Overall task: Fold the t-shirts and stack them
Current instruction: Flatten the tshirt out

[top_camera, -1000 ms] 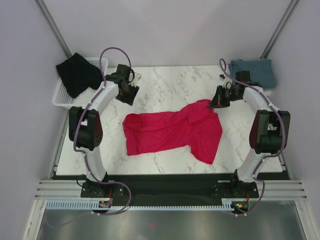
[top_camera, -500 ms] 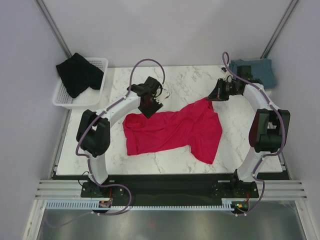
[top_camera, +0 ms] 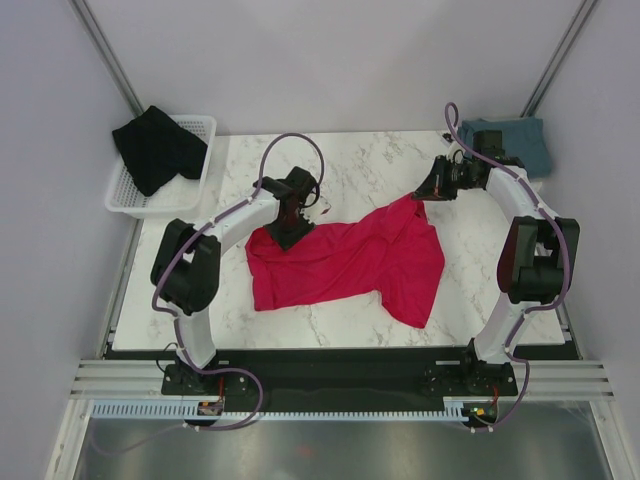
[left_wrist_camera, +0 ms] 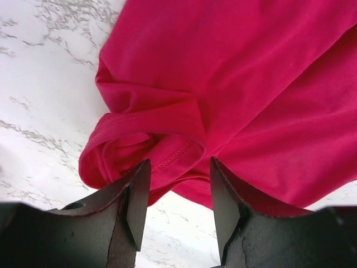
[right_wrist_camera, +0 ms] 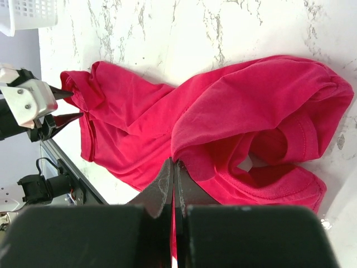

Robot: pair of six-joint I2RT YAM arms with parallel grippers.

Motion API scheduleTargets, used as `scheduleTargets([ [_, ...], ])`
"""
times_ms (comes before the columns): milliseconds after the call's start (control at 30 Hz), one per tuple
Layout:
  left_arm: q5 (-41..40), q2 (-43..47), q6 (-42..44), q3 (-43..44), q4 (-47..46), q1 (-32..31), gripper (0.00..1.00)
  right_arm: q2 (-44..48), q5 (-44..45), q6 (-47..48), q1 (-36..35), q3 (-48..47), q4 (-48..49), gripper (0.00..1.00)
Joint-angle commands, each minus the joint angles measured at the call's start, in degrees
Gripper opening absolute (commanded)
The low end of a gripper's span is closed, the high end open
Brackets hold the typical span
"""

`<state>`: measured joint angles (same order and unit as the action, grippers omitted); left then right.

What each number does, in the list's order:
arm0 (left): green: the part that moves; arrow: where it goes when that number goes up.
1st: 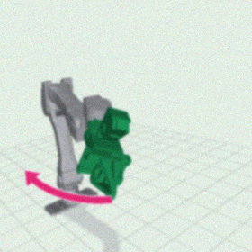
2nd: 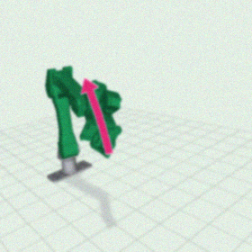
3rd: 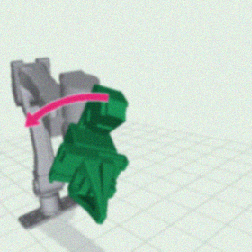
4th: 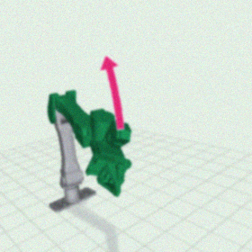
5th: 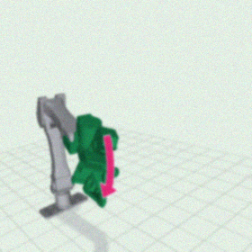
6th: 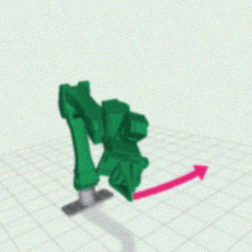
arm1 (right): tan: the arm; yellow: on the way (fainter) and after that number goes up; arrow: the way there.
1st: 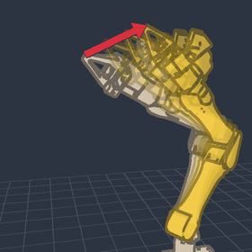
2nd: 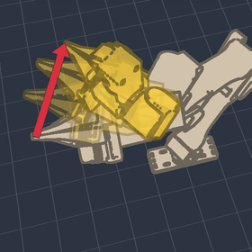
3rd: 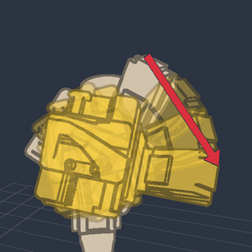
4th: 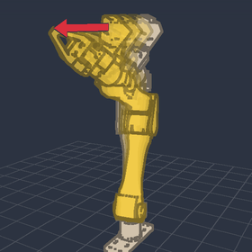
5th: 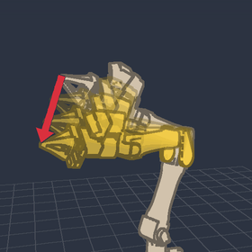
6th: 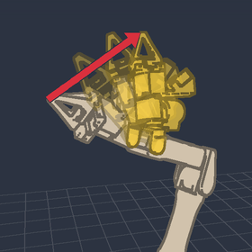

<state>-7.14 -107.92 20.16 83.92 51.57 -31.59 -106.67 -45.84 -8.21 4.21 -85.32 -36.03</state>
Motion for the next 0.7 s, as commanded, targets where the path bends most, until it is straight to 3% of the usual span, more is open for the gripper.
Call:
scheduleTargets([
  [0,0.28,1.75,0.76,-0.69,0.72,-0.22,0.54,-0.20,-1.88,-0.41,-0.34,-2.04,2.19,0.00],
  [533,1.69,-5.28,-1.00,2.30,0.20,-0.13,0.53,-0.47,-1.09,-0.06,-0.34,-1.69,2.19,0.00],
  [633,1.95,-6.07,-1.00,3.53,0.20,-0.05,0.43,-0.55,-0.74,0.21,-0.25,-1.78,2.28,0.00],
  [667,1.86,-6.34,-1.09,3.79,0.20,0.04,0.35,-0.55,-0.65,0.12,-0.25,-1.78,2.19,0.00],
])
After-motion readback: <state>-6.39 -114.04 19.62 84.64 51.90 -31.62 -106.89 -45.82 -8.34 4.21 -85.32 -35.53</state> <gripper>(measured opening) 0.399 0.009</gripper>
